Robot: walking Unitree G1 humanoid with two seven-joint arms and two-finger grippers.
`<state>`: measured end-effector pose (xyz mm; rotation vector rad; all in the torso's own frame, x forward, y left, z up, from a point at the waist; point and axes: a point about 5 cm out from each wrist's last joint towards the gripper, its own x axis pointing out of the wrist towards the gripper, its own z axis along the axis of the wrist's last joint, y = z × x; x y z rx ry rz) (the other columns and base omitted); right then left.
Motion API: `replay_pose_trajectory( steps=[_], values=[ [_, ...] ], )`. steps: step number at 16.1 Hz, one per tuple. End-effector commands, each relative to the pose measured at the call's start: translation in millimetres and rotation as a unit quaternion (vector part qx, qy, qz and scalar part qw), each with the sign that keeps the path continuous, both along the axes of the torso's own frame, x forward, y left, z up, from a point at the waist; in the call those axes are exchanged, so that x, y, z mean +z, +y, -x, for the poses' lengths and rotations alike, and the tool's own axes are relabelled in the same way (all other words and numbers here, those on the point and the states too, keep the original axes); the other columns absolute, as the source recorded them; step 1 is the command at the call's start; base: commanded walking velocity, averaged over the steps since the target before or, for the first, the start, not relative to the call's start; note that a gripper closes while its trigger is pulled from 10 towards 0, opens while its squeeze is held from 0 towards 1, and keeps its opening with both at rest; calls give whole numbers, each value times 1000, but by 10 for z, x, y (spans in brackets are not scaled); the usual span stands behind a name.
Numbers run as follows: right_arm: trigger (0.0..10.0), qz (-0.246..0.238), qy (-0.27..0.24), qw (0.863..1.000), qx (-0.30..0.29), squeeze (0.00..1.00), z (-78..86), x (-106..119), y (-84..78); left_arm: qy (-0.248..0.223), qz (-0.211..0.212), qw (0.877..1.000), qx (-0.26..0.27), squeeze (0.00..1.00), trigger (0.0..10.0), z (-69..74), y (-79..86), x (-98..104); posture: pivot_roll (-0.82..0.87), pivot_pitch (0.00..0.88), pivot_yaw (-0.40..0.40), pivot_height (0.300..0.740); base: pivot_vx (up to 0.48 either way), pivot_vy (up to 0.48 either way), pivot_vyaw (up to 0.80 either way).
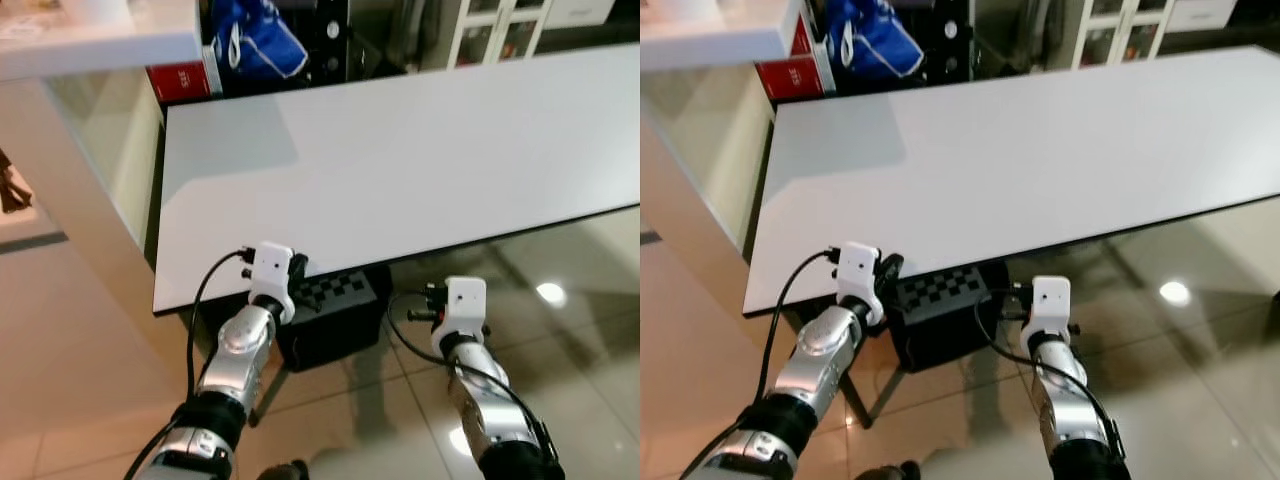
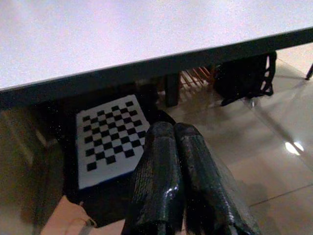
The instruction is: Setting the table
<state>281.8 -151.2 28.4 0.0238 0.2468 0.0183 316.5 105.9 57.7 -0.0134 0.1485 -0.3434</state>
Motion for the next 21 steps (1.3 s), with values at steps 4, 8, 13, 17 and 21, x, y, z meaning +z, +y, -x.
replay_pose_trajectory(
  steps=[4,8,13,17,21],
  values=[
    [10000,1,1,1000,4,43,11,0,3,-3,-2,1000,1,0,10000,-12,4,23,-71,0,43,740,0,0,413],
    [10000,5,4,1000,7,55,15,-12,8,-3,-4,1000,1,0,10000,-7,6,17,-71,0,43,740,0,0,413],
    [10000,-9,7,1000,-15,0,1,-16,-7,-4,-4,1000,-1,0,10000,-19,5,28,-70,0,41,740,0,0,265],
    [10000,-5,6,1000,-15,0,6,-19,-16,-5,-3,1000,0,0,10000,-23,2,33,-72,0,42,740,0,0,0],
    [10000,0,3,1000,-24,0,14,-15,-54,-4,-3,1000,-1,0,10000,-13,-14,26,-74,0,42,740,0,0,0]
  ],
)
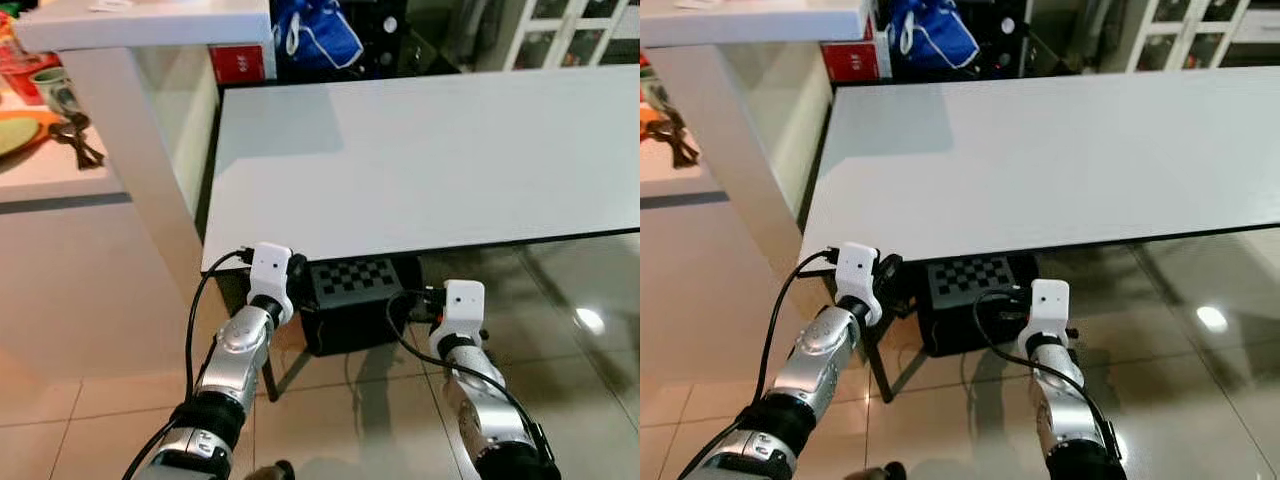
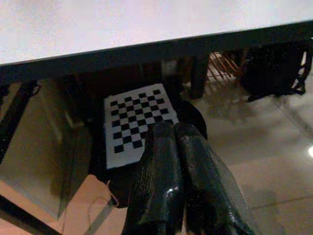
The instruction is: Setting the table
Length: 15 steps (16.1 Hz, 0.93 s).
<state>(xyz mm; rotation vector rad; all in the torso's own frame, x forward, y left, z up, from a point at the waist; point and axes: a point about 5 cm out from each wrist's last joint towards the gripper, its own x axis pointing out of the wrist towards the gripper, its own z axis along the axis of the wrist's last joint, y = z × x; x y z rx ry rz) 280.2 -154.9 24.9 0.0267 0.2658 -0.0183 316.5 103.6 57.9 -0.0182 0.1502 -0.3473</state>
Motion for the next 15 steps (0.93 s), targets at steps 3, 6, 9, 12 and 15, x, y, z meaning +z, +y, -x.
replay_pose_trajectory(
  steps=[3,6,9,12,15],
  values=[
    [10000,1,-7,1000,-7,0,-5,23,-21,-5,-5,1000,-1,0,10000,-15,4,26,-76,0,42,740,0,0,0],
    [10000,3,-9,1000,-6,0,-20,38,-20,-11,-9,1000,0,0,10000,-25,9,40,-76,0,41,740,0,0,0],
    [10000,2,-12,1000,-5,0,-52,62,-26,-12,-4,1000,0,0,10000,-44,4,58,-70,0,21,740,0,0,0],
    [10000,-1,-13,1000,3,0,-77,73,17,-11,-1,1000,-3,0,10000,-51,-7,65,-68,0,30,740,0,0,0],
    [10000,-4,-12,1000,3,0,-72,69,12,-6,21,1000,2,0,10000,-52,-15,70,-69,0,28,740,0,320,0]
  ],
)
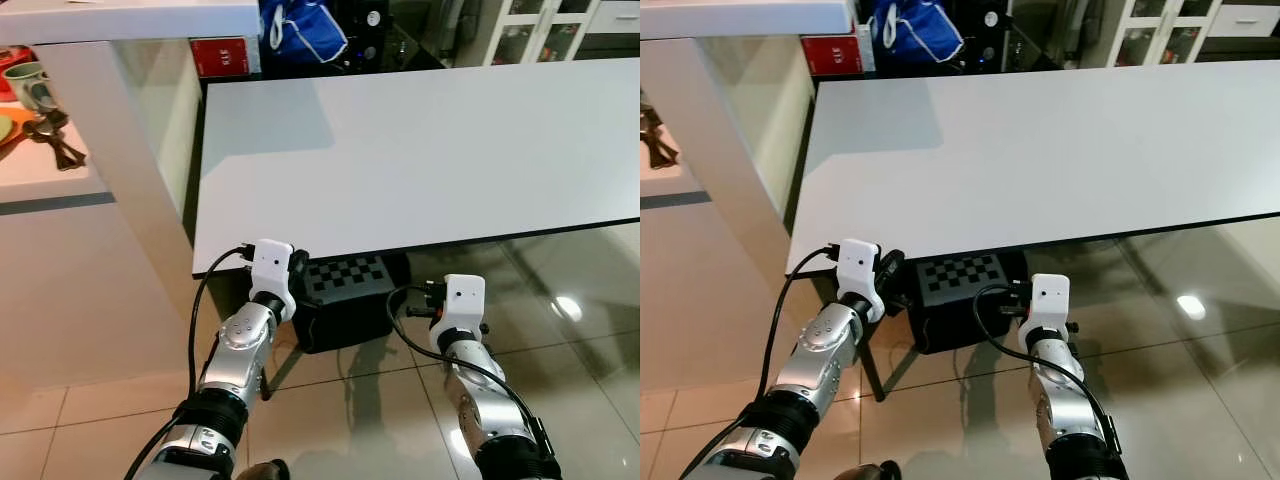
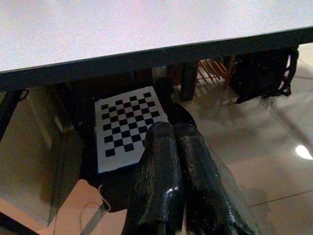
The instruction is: Setting the table
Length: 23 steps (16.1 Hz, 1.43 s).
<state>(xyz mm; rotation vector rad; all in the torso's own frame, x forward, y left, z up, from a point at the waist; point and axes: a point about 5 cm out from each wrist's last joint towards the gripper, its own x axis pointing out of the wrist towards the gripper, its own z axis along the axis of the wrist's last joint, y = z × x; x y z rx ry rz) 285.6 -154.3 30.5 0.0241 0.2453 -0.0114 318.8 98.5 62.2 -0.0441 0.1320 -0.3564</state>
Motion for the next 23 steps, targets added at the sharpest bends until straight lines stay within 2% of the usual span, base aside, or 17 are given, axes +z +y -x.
replay_pose_trajectory(
  steps=[1,6,7,12,18,23],
  values=[
    [10000,-5,0,1000,0,0,-1,-4,5,-1,-1,1000,0,0,10000,-17,20,17,-70,0,28,740,0,480,0],
    [10000,-9,1,1000,5,0,59,-39,18,-1,3,1000,1,0,10000,8,-20,3,-72,0,30,740,0,466,0],
    [10000,-9,2,1000,5,0,67,-45,15,-10,-14,1000,1,0,10000,10,-8,10,-71,0,30,740,0,0,0],
    [10000,-11,4,1000,9,0,75,-67,38,-4,-3,1000,5,0,10000,6,49,-3,-63,0,33,740,0,60,0],
    [10000,-14,4,1000,10,0,54,-60,54,-12,-6,1000,7,0,10000,-14,79,31,-60,0,37,740,0,476,0],
    [10000,-18,5,1000,12,0,94,-81,88,-7,-43,999,33,0,10000,-9,167,-15,-61,0,41,740,0,93,0]
  ],
)
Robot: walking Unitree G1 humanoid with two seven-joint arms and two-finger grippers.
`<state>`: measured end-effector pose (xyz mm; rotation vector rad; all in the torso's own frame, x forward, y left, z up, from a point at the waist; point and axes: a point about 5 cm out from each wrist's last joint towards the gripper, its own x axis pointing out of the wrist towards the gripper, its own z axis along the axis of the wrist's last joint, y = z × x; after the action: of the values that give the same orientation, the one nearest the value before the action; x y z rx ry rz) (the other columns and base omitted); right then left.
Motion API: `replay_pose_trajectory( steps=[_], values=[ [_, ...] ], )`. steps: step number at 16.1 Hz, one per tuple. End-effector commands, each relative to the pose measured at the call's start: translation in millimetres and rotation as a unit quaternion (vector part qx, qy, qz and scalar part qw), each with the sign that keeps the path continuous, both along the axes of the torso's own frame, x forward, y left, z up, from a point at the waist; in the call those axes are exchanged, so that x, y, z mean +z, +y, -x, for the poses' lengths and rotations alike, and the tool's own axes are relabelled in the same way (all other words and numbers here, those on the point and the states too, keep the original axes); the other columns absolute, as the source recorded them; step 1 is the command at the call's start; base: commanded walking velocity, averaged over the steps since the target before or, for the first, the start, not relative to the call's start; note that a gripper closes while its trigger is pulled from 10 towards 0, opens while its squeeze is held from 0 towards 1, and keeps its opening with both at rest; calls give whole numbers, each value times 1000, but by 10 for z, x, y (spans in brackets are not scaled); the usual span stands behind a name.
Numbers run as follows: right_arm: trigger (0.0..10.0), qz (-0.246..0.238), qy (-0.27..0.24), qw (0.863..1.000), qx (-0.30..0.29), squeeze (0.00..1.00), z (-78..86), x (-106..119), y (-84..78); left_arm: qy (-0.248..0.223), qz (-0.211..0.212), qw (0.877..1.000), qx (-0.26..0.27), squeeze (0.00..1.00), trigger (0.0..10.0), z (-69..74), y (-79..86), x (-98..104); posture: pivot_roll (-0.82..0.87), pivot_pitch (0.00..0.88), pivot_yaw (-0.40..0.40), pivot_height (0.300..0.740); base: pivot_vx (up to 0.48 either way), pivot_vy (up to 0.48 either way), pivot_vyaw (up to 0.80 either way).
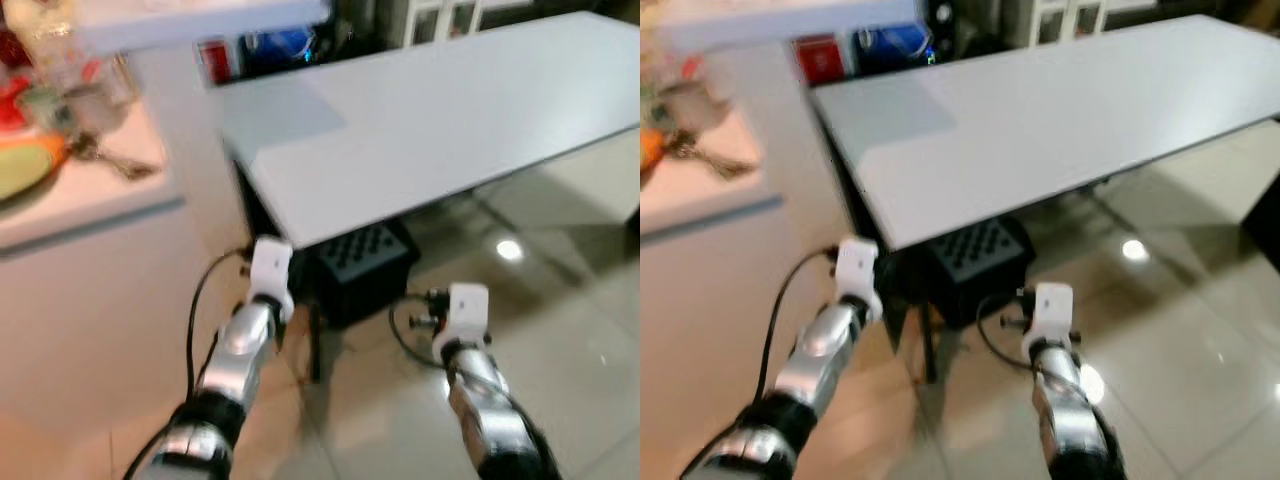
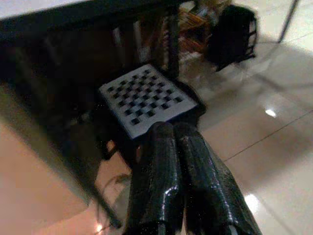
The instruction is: Setting the table
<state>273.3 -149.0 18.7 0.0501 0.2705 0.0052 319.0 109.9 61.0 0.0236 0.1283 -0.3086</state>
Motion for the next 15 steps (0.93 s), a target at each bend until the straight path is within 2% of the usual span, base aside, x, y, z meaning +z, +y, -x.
replay_pose_trajectory(
  steps=[1,3,10,14,15],
  values=[
    [10000,-4,-7,1000,5,0,-23,34,35,1,-6,1000,9,0,10000,-10,53,2,-60,0,41,740,0,0,0],
    [10000,-4,-7,1000,6,0,-14,30,34,-3,-9,1000,11,0,10000,-14,56,10,-61,0,40,740,0,0,0],
    [10000,-5,-7,1000,7,0,-2,25,38,-3,-13,1000,28,0,10000,-26,98,11,-59,0,41,740,461,0,0],
    [10000,-5,-5,1000,8,0,-5,23,40,-3,-8,999,35,0,10000,-34,104,17,-60,0,41,740,0,0,0],
    [10000,-5,-5,1000,7,0,-5,24,40,-5,-5,999,32,0,10000,-34,97,22,-60,0,41,740,0,439,0]
  ],
)
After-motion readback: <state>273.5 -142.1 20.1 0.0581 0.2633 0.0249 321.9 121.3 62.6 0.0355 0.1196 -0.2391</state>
